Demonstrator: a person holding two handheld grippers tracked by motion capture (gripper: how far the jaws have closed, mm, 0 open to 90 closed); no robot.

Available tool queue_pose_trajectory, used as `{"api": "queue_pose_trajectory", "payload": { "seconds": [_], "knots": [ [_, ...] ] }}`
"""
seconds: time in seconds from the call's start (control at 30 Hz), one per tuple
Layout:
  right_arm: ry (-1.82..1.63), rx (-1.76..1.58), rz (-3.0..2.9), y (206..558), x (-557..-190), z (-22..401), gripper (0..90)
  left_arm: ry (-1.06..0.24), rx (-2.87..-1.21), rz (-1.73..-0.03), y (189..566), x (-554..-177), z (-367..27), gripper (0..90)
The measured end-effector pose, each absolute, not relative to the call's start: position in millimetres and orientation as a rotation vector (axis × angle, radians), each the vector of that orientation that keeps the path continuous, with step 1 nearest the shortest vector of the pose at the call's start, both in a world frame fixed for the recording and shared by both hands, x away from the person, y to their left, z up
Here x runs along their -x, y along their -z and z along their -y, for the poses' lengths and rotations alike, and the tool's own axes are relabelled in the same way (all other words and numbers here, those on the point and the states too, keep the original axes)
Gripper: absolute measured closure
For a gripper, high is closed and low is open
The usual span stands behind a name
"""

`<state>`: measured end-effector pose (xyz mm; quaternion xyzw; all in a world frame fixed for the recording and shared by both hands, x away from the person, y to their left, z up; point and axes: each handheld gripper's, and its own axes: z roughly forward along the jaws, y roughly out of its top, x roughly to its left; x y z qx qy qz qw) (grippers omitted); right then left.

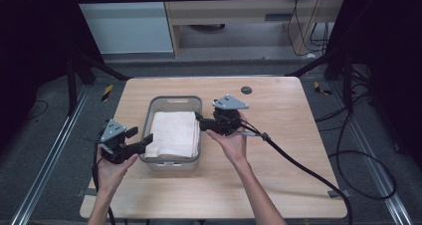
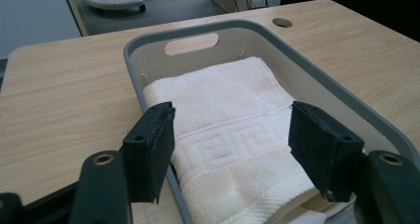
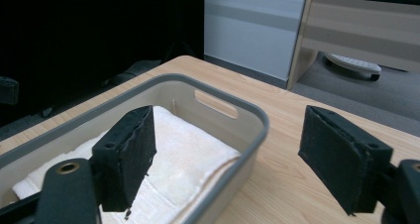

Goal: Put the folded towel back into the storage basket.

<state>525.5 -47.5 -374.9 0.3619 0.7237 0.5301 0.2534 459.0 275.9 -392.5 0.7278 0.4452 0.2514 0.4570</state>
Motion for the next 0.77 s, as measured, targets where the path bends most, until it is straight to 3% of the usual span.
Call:
{"api": "queue_pose_trajectory", "payload": {
  "seconds": [0.47, 0.77],
  "knots": [
    [-1.445, -1.014, -1.946, 384, -499, 135, 14.7, -0.666, -1.776, -1.058, 398, -451, -283, 26.4],
    [-1.383, -1.077, -1.964, 415, -477, 201, 12.4, -0.705, -1.788, -1.031, 410, -442, -293, 22.9]
  ]
}}
